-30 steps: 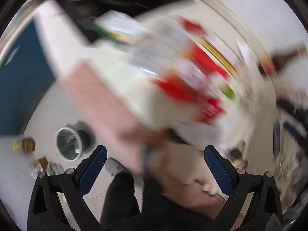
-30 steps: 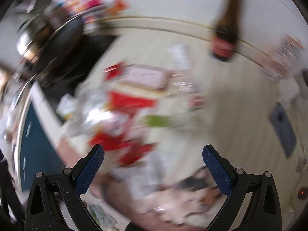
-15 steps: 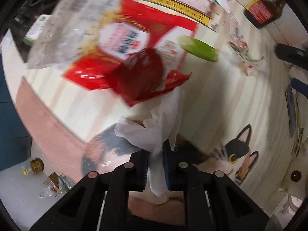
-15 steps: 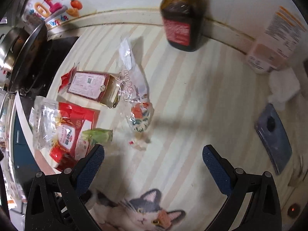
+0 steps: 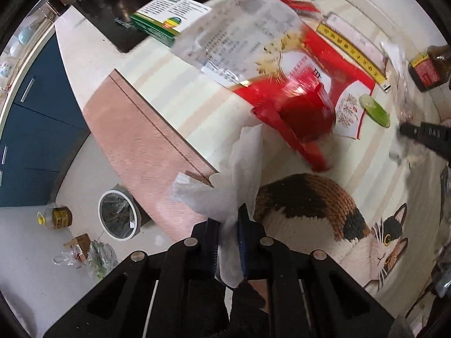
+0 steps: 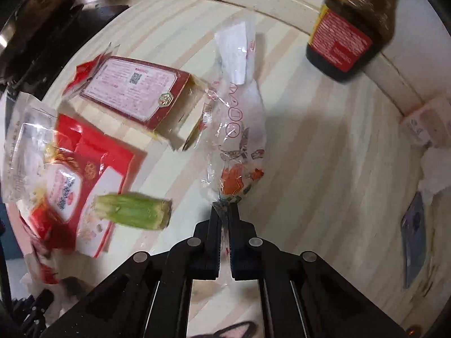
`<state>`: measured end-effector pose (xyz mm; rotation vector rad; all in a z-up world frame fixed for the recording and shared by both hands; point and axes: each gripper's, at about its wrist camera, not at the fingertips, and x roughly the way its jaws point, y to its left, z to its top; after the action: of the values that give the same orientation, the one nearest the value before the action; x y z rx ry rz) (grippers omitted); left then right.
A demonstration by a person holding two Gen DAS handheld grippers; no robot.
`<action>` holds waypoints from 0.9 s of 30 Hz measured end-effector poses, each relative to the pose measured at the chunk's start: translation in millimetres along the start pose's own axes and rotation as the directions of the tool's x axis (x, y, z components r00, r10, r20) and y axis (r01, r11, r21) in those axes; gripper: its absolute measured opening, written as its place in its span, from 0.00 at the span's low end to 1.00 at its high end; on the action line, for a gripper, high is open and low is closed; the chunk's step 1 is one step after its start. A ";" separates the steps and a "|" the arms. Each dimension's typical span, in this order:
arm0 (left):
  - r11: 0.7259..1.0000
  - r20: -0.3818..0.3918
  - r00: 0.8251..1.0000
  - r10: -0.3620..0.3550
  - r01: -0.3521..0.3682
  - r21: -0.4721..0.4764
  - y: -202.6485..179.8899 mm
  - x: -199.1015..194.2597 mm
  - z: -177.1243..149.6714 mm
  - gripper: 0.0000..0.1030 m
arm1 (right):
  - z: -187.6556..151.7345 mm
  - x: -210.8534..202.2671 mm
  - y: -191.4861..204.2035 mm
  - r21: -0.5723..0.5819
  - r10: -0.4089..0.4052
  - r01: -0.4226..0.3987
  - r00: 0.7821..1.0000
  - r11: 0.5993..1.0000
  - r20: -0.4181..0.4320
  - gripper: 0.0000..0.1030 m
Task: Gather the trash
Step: 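Grasp the white tissue with left tool while right tool grasps the clear wrapper, then carry tissue and wrapper to the bin and open both tools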
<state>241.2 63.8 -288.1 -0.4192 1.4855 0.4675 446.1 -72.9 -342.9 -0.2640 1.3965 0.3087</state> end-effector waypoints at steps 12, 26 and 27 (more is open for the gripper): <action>0.993 0.196 0.975 -0.104 0.112 -0.030 65.7 -78.9 -13.9 0.08 | -59.4 -118.4 18.0 0.015 0.094 -0.097 0.982 0.995 0.165 0.02; 0.951 0.329 0.944 -0.012 0.113 -0.288 255.8 -118.7 -78.7 0.08 | -110.1 -209.9 213.0 -0.273 0.386 -0.329 0.903 0.904 0.191 0.02; 0.942 0.322 0.947 -0.003 0.111 -0.316 270.2 -115.2 -85.9 0.08 | -117.9 -207.9 236.7 -0.307 0.406 -0.344 0.899 0.887 0.166 0.02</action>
<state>19.9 240.5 -172.0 -0.6202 1.0798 0.7080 221.1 93.2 -156.0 -0.1702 1.1699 0.8348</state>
